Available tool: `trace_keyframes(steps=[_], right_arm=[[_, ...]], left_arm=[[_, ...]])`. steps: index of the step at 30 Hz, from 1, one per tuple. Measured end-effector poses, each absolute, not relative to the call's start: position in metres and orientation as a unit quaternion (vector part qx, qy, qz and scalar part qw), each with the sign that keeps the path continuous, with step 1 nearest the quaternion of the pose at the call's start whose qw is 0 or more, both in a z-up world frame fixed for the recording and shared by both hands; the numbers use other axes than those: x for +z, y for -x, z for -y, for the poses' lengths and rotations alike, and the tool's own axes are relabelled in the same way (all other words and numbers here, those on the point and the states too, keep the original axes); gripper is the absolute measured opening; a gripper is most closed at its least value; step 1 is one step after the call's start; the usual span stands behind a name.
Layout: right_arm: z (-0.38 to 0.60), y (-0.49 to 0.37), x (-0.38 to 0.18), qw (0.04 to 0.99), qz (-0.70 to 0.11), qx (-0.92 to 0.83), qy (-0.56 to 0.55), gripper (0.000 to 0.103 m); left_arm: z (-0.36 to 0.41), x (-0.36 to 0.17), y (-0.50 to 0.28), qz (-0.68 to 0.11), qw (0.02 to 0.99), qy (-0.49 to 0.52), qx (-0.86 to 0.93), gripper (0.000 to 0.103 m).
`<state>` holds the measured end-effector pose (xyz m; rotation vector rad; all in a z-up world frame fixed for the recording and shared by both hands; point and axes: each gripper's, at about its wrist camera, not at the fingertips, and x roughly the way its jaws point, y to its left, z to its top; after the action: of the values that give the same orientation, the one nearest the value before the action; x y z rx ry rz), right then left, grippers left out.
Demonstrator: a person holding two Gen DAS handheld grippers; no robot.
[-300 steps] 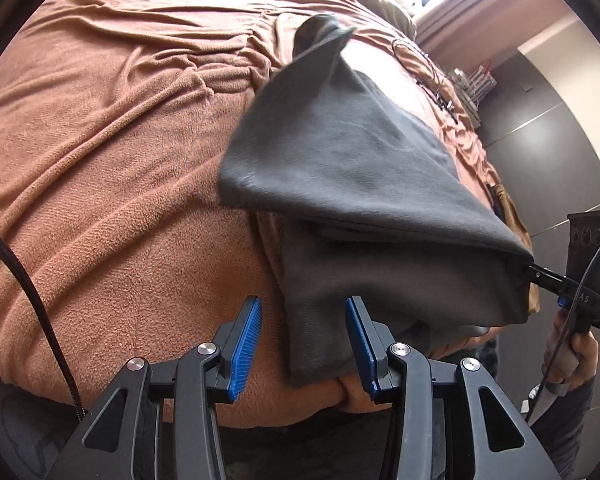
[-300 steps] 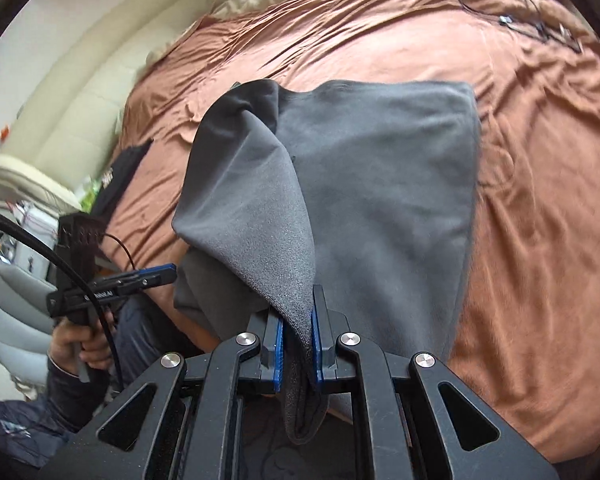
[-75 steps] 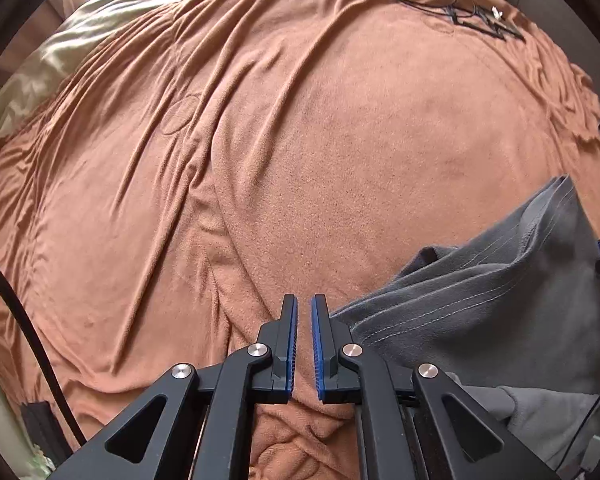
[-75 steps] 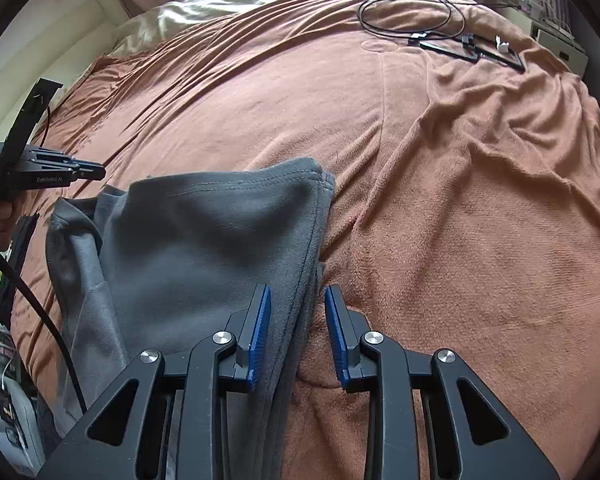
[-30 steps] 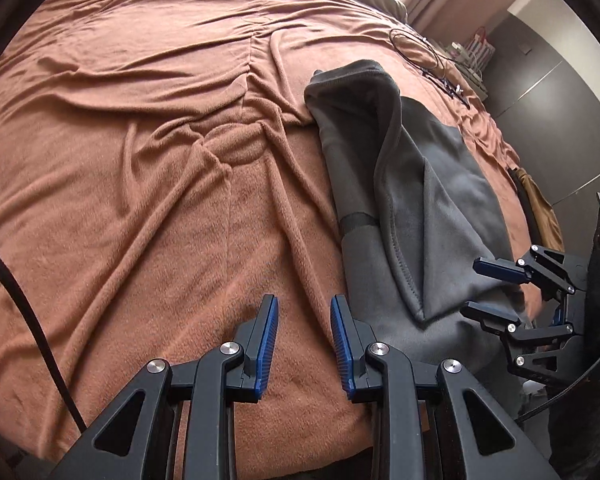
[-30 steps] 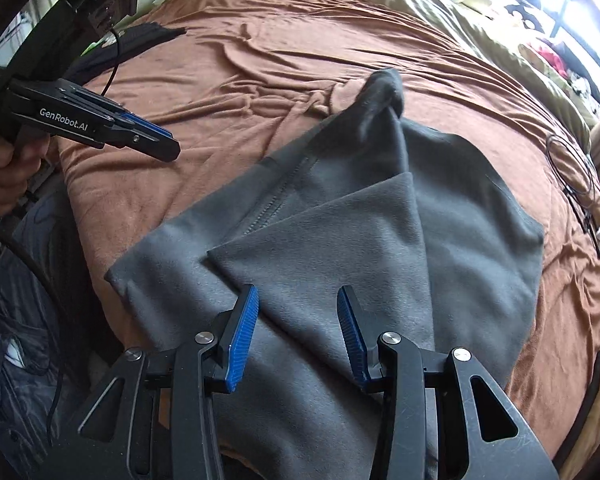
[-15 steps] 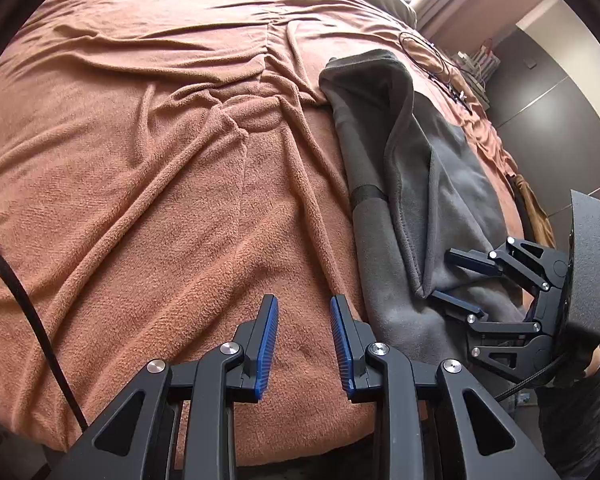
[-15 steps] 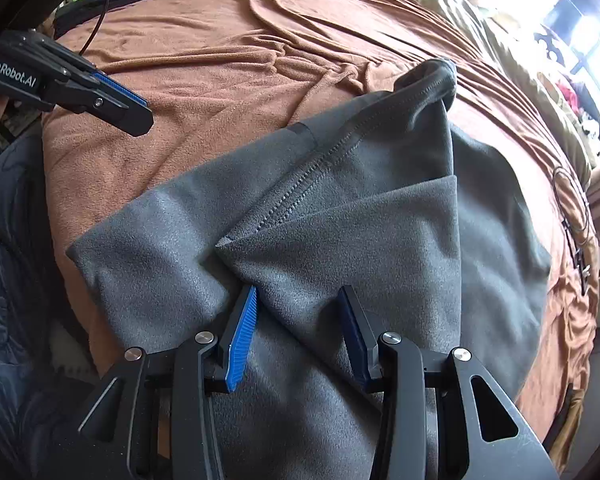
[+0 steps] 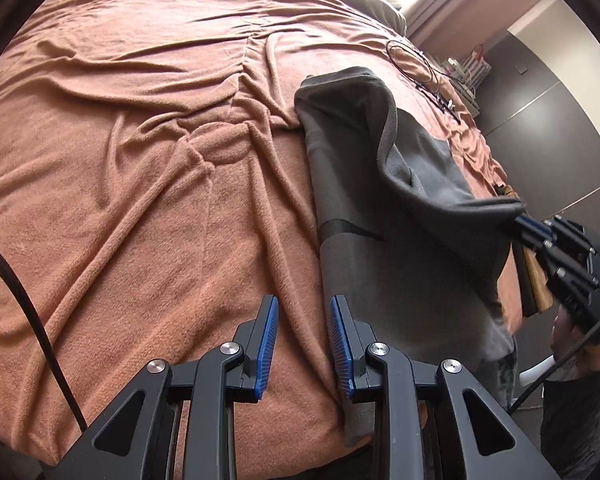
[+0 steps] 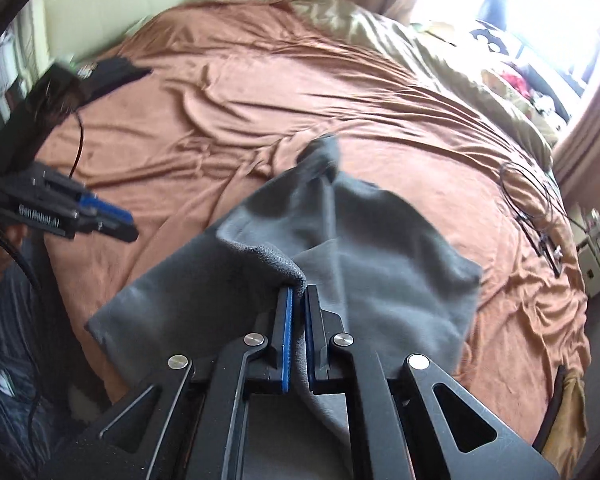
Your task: Fold small clothes
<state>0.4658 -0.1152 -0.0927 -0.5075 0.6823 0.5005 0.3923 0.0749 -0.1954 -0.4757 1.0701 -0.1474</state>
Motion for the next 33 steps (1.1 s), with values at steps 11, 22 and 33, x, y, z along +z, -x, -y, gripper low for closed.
trace_keyframes(steps=[11,22,33], right_arm=[[0.179,-0.509,-0.086,0.912,-0.332,0.199,0.136,0.001],[0.246,-0.580,-0.144,0.905,-0.410,0.116,-0.013,0.000],[0.257,-0.575,-0.135,0.895,-0.394,0.177,-0.110,0.047]], left_arm=[[-0.070,-0.195,-0.413,-0.501,0.832,0.228,-0.070,0.029],[-0.066,-0.209,-0.430,-0.514,0.824,0.229,-0.071,0.029],[-0.056,-0.220,-0.435,-0.522,0.818,0.230,-0.076,0.029]])
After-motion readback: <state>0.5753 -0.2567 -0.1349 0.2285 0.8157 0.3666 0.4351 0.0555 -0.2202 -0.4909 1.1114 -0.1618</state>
